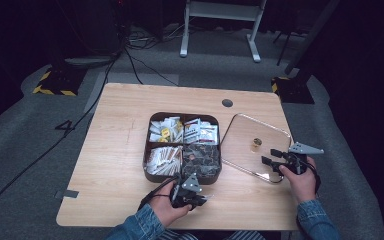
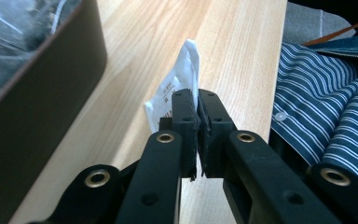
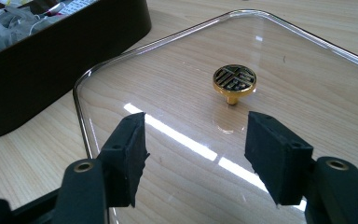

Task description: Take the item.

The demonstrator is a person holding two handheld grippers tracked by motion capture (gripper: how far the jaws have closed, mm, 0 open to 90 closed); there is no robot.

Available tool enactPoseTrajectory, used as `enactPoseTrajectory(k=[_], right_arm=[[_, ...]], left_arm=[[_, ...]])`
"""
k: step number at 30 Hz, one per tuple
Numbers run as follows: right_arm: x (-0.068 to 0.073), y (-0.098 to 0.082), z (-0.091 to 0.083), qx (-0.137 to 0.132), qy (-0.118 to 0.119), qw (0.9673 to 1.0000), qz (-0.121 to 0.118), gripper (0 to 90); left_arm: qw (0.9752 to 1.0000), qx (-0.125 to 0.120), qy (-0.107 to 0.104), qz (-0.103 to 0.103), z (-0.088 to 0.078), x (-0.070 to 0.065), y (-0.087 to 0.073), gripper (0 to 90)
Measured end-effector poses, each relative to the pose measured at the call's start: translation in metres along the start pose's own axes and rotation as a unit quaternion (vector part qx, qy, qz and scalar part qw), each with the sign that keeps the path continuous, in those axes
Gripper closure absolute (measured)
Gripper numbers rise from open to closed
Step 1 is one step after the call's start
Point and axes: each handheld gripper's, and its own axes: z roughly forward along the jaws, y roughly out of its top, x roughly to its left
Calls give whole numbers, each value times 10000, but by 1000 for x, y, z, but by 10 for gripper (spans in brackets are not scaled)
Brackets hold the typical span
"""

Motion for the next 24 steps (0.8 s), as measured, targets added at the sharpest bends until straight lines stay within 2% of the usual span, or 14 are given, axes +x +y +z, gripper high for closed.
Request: enactPoseTrajectory(k=[6, 7, 11, 13, 16, 19, 22, 24], right_arm=[[0, 0, 0, -2, -9, 10000, -14, 396], [-1, 0, -1, -12, -13, 10000, -29, 396], [-1, 0, -1, -28, -12, 10000, -16, 394], [-1, 0, -1, 8, -24, 10000, -1, 394], [-2, 1, 1, 18, -19, 10000, -21, 392], [-1, 1, 2, 44, -9, 10000, -27, 393], [-1, 2, 3, 14, -5, 10000, -48, 393], [-2, 3, 5, 27, -9, 10000, -45, 393]], left_arm=[[9998, 108, -175, 8, 5, -2, -1, 827], [9997, 135, -205, -42, 6, -3, -1, 798], [9996, 164, -246, -2, 6, -6, 0, 607], [9996, 120, -248, -4, 5, -8, 1, 590], [9998, -15, -193, -3, 0, -8, 1, 559], [9997, -228, -1, -14, -8, -6, 2, 531], [9987, -481, 131, -77, -18, -4, 3, 491], [9980, -559, 272, -71, -22, -3, 3, 456]])
